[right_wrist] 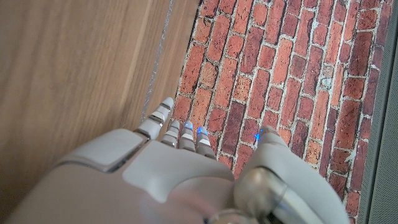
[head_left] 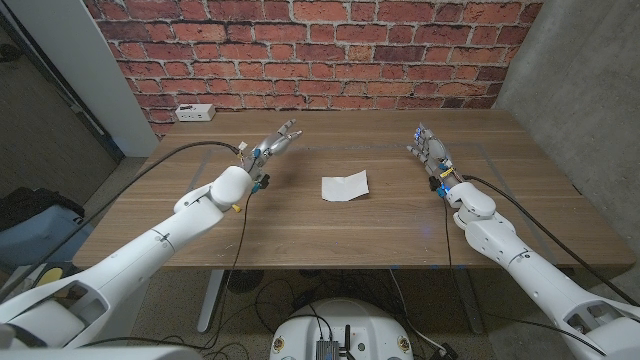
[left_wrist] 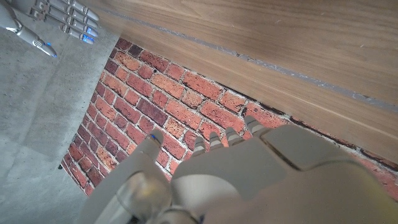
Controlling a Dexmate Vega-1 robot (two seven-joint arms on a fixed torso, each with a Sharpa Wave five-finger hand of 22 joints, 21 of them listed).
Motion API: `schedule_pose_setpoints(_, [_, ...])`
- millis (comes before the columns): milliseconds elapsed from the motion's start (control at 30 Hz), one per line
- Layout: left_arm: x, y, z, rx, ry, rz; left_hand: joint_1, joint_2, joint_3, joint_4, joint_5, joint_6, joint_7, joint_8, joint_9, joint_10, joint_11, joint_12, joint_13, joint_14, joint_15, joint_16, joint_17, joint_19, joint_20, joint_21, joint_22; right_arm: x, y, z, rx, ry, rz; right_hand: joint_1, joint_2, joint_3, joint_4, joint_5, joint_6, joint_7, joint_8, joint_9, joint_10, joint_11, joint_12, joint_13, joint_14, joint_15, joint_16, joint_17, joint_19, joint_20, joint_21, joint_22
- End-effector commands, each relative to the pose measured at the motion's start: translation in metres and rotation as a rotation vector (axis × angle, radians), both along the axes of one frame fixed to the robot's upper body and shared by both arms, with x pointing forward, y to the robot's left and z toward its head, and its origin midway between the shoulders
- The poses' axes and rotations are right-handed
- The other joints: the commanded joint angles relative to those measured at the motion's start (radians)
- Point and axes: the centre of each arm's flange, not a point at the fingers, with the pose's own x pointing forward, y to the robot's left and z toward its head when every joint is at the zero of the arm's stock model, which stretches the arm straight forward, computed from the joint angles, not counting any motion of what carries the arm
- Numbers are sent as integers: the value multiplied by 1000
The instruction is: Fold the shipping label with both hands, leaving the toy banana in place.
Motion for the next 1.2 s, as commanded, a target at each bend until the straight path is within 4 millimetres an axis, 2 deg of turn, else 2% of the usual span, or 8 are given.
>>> schedule_pose_setpoints(33, [-7,-13,1,143,-34,37,12,1,1,-8,0,5,-1,-4,4,-61,-3,-4,3,-75,-6,-3,1,-18,5,-3,5,-1,3,-4,-11,3,2,5,6,7,-2,-2,2,4,5,3,0,9,-1,2,1,7,6,1,5,5,7,4])
schedule_pose_setpoints(600, [-14,-30,-3,259,-63,46,15,6,3,-9,-1,21,-1,-1,4,-40,1,1,3,-61,-3,1,1,-7,-3,-5,5,-3,4,-7,-14,3,0,8,7,9,-5,-4,5,7,6,3,3,11,-2,2,4,7,6,0,5,6,7,4])
schedule_pose_setpoints(700, [-14,-32,-5,274,-65,41,17,9,4,-9,-1,25,0,-1,4,-31,14,4,3,-57,-1,2,1,1,-3,-4,5,-4,4,-7,-15,3,-3,8,8,10,-5,-4,5,7,6,3,4,11,-2,2,4,7,6,0,5,5,7,4])
schedule_pose_setpoints(767, [-14,-34,-6,285,-66,38,19,12,6,-10,-1,30,1,-1,4,-27,7,4,3,-52,1,2,1,5,-3,-5,6,-4,4,-7,-14,4,-3,9,8,11,-6,-5,7,8,6,3,3,11,-3,2,4,7,6,0,5,5,7,4])
schedule_pose_setpoints(833, [-15,-37,-7,303,-72,41,22,12,7,-12,-2,47,0,3,4,-9,-15,8,3,-41,-5,4,1,13,-3,-5,5,-5,4,-7,-15,4,-3,11,9,12,-7,-5,7,10,6,3,4,11,-3,3,3,7,6,0,5,6,7,4])
schedule_pose_setpoints(867, [-15,-38,-7,311,-77,45,22,12,7,-12,-2,51,0,4,4,-5,-13,9,3,-41,-7,3,1,14,-4,-5,5,-5,4,-7,-16,4,-3,11,10,12,-7,-5,8,11,6,3,4,11,-3,3,3,7,6,0,5,6,7,4])
schedule_pose_setpoints(933, [-16,-40,-7,321,-80,44,25,13,8,-14,-2,60,0,3,4,15,25,13,3,-39,-12,2,1,17,-7,-8,5,-6,4,-8,-17,2,-4,12,10,13,-8,-5,8,11,6,3,4,10,-3,3,3,7,5,0,5,6,7,4])
schedule_pose_setpoints(1200, [-17,-47,-10,354,-84,29,27,14,9,-15,-3,68,1,4,4,20,31,13,3,-37,-13,1,1,18,-9,-9,5,-7,4,-11,-17,9,-5,18,12,17,-13,-7,9,12,6,3,5,10,-4,3,4,8,5,-1,4,8,7,4])
